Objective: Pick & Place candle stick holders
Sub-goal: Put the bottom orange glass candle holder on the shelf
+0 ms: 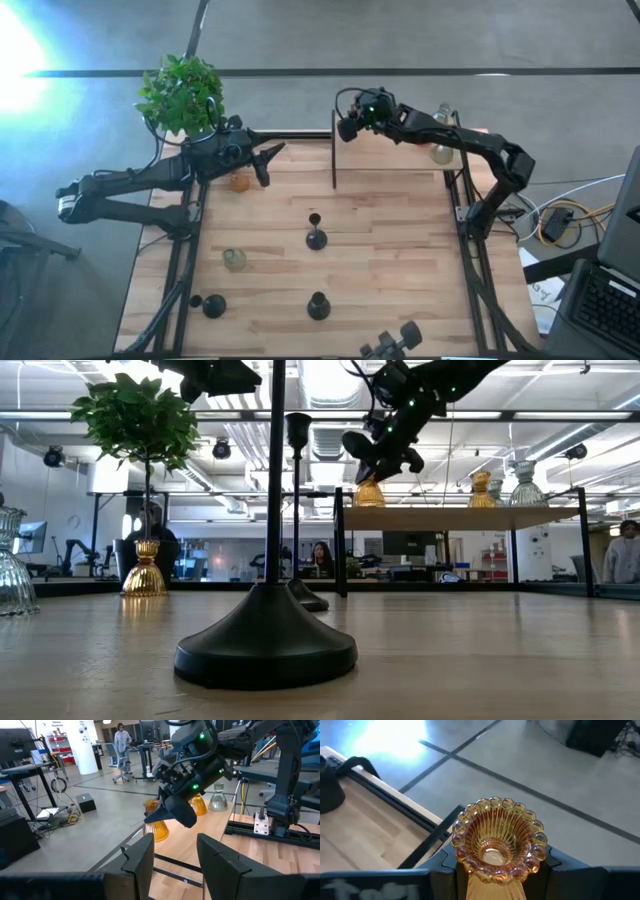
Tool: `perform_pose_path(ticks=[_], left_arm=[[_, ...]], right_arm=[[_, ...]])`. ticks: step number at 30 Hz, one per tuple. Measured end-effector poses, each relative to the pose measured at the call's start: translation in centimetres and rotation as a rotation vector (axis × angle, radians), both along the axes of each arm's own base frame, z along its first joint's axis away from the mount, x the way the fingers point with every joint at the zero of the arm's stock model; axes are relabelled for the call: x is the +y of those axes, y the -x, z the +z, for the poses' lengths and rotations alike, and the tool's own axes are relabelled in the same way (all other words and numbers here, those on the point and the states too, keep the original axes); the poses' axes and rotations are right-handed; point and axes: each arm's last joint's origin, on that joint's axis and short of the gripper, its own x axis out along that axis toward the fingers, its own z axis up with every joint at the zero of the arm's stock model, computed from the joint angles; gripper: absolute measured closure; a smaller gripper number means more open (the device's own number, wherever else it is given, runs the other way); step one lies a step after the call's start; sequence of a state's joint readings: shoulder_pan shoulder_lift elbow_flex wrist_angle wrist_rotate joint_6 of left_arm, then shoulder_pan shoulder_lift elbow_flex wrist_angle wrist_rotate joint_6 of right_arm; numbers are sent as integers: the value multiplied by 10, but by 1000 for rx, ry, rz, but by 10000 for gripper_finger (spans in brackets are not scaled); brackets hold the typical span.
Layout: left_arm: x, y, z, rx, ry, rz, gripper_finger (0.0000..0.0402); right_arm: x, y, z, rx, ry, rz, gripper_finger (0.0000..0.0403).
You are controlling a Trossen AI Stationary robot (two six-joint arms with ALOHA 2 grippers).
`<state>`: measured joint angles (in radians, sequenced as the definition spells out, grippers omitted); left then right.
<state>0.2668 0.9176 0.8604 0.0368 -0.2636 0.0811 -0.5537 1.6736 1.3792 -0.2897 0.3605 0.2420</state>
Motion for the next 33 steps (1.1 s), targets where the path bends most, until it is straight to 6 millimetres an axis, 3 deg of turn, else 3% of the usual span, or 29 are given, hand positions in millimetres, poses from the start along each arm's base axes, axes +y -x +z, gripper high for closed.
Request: perform_pose_path(ticks=[12, 33], left_arm=[[0, 0, 0, 12, -18, 4, 248], [1, 0, 0, 15, -23, 16, 248]], right_arm=[[-19, -1, -14, 0, -17, 9, 283], [-22, -6, -20, -7, -18, 131, 283]])
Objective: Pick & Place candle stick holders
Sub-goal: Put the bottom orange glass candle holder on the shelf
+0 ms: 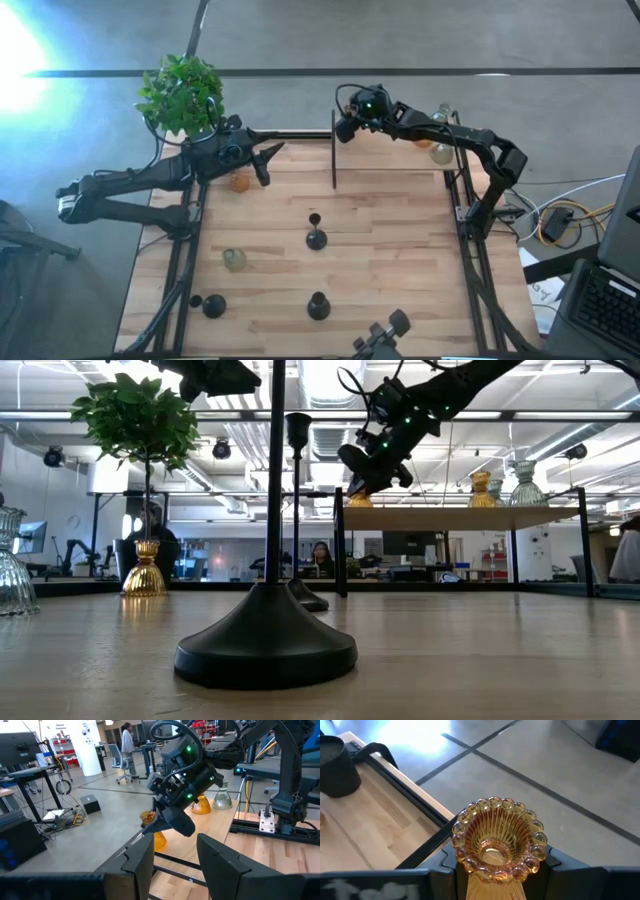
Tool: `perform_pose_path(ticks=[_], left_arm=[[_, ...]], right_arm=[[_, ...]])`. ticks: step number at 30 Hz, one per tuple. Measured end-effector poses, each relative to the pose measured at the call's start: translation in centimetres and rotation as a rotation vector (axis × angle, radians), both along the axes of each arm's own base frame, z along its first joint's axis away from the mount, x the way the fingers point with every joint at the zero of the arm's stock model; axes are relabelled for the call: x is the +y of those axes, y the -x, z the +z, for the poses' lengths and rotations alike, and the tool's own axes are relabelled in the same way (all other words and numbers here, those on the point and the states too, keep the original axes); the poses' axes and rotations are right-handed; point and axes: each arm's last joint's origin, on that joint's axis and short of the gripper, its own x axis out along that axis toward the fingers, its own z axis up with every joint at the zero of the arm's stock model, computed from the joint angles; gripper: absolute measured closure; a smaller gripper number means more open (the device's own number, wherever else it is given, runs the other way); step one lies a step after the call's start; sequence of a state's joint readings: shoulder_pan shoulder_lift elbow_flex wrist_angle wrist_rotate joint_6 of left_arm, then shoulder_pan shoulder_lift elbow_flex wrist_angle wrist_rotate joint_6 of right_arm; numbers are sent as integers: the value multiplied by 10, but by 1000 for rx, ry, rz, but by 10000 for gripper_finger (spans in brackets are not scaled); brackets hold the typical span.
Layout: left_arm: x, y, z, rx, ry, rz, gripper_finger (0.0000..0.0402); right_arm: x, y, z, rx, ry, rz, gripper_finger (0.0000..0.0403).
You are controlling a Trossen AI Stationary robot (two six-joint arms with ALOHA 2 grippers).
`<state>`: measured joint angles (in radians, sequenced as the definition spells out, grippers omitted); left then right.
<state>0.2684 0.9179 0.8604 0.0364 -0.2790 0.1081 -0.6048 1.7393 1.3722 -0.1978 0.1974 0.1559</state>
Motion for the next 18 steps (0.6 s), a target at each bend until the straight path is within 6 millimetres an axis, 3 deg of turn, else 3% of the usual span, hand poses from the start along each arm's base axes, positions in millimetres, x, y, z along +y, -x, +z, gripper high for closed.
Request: perform_pose_path(ticks=[18], left_arm=[[0, 0, 0, 0, 0, 0, 248]], right_arm=[[-3, 4, -6, 7, -15, 5, 283]])
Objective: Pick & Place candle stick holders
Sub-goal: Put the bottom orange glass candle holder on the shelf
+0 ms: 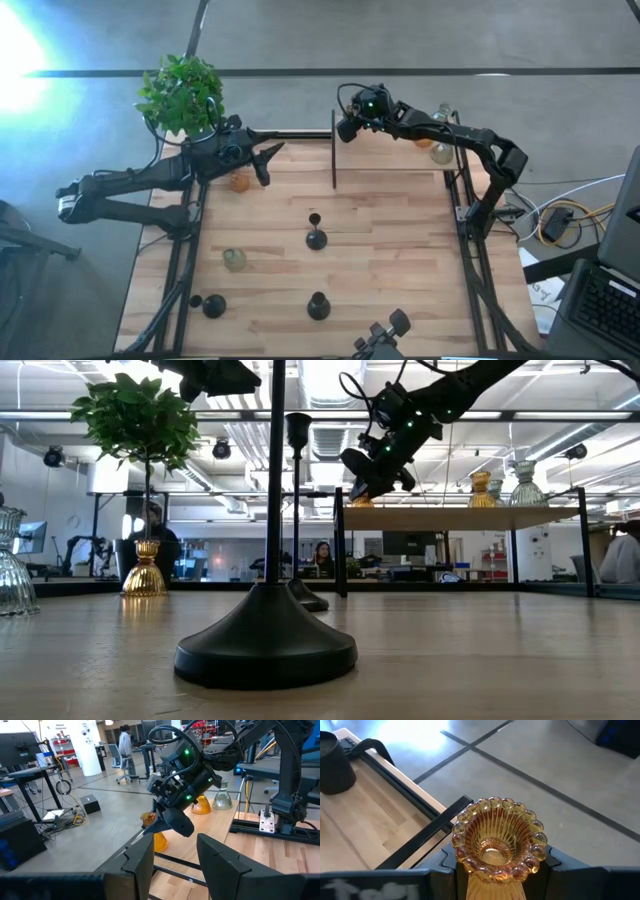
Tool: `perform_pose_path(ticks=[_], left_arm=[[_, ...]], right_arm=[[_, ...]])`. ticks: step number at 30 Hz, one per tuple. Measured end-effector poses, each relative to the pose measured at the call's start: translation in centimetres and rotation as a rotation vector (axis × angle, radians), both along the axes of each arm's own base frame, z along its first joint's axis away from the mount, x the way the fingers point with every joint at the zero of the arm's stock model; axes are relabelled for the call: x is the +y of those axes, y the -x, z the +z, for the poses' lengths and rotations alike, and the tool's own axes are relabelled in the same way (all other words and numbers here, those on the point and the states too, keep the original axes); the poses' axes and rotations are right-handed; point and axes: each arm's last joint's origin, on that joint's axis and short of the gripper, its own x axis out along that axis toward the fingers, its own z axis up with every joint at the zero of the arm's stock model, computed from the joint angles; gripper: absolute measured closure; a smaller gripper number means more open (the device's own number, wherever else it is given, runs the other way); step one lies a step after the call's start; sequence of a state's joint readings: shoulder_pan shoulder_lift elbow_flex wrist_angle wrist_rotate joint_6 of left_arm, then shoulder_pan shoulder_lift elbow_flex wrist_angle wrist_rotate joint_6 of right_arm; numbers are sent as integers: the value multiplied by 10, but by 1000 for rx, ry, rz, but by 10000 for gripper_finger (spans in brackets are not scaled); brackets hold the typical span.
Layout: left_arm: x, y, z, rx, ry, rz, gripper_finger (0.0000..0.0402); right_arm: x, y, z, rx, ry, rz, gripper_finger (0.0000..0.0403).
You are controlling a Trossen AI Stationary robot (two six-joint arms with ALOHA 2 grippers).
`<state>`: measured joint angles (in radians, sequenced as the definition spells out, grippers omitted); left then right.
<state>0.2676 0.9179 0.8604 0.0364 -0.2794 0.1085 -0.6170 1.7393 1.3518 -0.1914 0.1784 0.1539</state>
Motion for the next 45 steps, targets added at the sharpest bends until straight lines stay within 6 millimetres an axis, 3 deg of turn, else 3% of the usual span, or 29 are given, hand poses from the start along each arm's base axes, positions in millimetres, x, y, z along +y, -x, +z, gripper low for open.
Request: perform_pose_path(ticks=[13, 19, 29, 45], left_arm=[[0, 0, 0, -1, 2, 0, 248], [0, 0, 0, -1, 2, 0, 248], [0, 0, 0, -2, 3, 0, 248], [0, 0, 0, -2, 3, 0, 248]], right_arm=[[1, 0, -2, -7, -13, 18, 279], [1, 0, -3, -8, -15, 21, 230], [1, 0, -2, -13, -11, 21, 191], [1, -1, -1, -16, -5, 23, 86]])
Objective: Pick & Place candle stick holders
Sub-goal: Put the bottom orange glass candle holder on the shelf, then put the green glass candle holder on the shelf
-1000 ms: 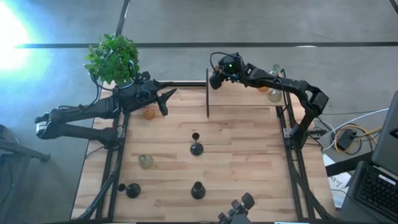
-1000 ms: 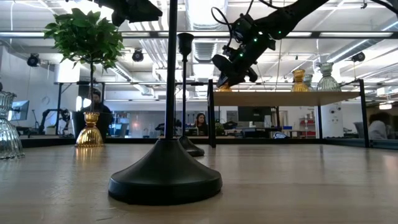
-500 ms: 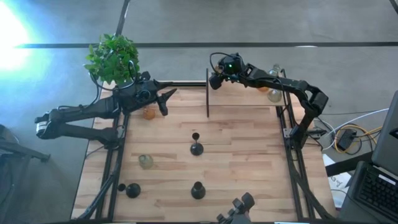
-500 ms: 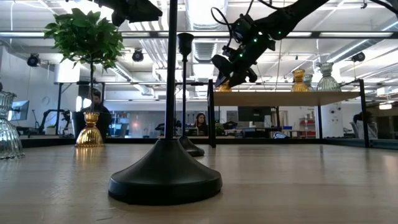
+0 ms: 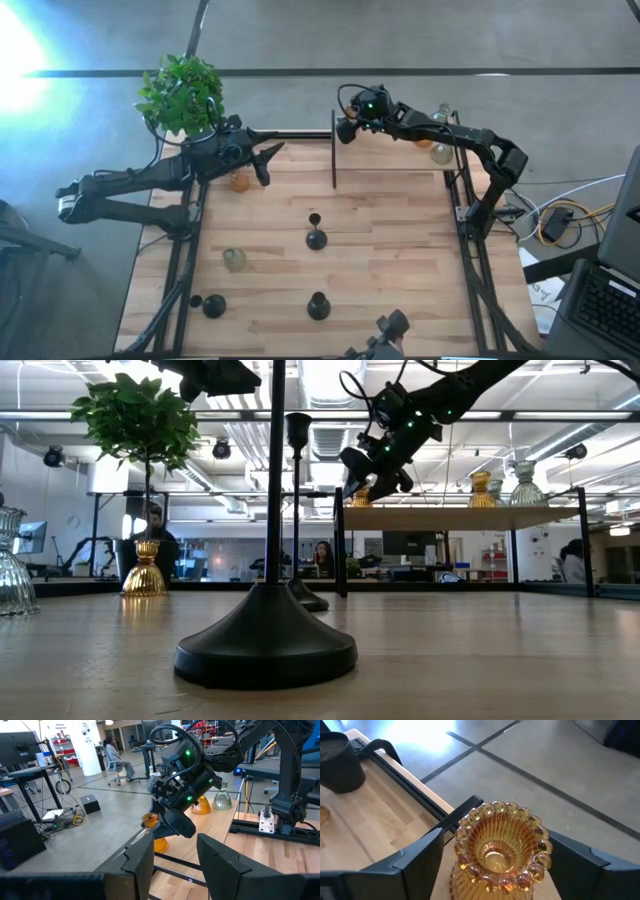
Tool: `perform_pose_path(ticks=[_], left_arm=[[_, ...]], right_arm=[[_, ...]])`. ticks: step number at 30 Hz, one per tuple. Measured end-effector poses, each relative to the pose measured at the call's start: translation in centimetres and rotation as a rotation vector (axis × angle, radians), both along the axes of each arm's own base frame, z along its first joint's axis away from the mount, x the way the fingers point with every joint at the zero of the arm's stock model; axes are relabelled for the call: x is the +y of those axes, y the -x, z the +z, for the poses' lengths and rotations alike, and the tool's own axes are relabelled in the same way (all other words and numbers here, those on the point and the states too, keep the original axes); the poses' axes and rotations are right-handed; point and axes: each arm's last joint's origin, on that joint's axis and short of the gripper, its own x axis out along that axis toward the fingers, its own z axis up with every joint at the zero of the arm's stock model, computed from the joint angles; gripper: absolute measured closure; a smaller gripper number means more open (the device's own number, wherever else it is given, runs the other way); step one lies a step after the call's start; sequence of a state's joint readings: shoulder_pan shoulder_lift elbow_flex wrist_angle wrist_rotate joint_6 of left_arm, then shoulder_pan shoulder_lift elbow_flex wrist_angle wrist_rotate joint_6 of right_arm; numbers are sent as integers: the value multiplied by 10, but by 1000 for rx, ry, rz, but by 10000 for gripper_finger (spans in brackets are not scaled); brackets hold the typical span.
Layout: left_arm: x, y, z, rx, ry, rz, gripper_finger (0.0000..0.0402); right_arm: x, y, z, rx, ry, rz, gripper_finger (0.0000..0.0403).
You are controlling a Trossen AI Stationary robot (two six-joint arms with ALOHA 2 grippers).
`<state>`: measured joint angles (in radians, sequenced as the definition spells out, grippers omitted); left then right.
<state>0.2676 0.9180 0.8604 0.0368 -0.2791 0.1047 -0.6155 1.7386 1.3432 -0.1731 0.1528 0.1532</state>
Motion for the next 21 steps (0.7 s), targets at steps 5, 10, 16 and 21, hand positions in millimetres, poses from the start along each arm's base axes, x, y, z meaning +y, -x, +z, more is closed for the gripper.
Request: perform_pose_path(ticks=[5, 10, 16, 21], left_arm=[[0, 0, 0, 0, 0, 0, 248], [0, 0, 0, 0, 0, 0, 248], [0, 0, 0, 0, 0, 1, 248], [0, 0, 0, 3, -5, 0, 248]], right_arm=[[-1, -2, 8, -16, 25, 7, 73], [-2, -3, 21, -33, 59, 16, 69], [0, -1, 57, -75, 131, 35, 75], [12, 11, 106, -88, 233, 82, 76]])
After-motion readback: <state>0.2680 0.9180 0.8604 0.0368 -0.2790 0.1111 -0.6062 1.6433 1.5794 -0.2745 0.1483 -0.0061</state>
